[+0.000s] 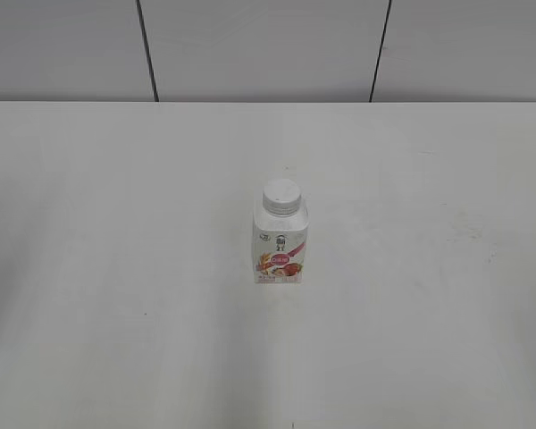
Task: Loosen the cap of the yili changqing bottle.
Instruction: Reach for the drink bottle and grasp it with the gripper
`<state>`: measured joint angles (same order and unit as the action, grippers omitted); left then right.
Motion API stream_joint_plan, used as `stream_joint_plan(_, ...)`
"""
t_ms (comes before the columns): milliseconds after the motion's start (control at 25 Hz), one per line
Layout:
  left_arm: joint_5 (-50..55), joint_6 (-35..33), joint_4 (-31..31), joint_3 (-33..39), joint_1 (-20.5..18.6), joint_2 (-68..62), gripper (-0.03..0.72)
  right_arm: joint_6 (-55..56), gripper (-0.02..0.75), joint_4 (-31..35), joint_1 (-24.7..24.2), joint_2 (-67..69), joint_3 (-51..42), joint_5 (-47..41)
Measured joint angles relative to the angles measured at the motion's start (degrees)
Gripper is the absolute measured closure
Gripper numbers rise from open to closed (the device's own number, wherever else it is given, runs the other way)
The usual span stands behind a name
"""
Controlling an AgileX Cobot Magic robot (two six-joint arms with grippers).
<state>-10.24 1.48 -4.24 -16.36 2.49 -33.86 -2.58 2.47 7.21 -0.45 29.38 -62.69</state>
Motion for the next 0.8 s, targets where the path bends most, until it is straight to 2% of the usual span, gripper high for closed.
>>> stream_joint_plan(480, -26.82, 0.0, 0.07, 0.05, 0.0, -28.86, 0.291, 0.0, 0.172, 0.0, 0.0, 0.0, 0.0, 0.0)
stream_joint_plan(800, -38.12, 0.0, 0.14, 0.05, 0.0, -42.01, 0.291, 0.0, 0.172, 0.0, 0.0, 0.0, 0.0, 0.0)
